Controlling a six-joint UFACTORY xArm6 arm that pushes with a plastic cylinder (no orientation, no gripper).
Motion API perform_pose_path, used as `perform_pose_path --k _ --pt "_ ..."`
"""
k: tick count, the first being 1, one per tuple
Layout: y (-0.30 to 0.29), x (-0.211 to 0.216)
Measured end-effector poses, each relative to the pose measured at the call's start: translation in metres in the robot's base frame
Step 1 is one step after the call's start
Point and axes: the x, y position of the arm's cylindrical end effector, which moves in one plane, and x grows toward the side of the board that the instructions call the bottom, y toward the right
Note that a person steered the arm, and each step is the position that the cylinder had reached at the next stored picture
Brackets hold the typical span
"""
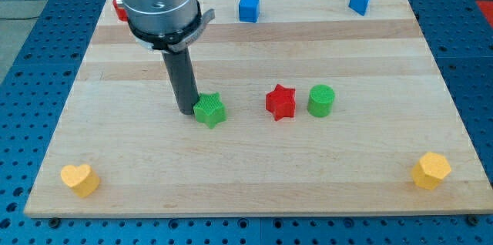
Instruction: Move the green star left to the red star at center of the board
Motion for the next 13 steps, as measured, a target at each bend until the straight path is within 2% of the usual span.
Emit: perform_pose_path --k 1,3,5,7,8,11,12,13 --pt "-0.019 0.01" --pt "0.001 0.026" --pt "0.025 0.024" --pt "-0.004 0.008" --pt "0.001 0.004" --pt "0.043 0.004" --pt "0.042 0.004" --pt "0.016 -0.004"
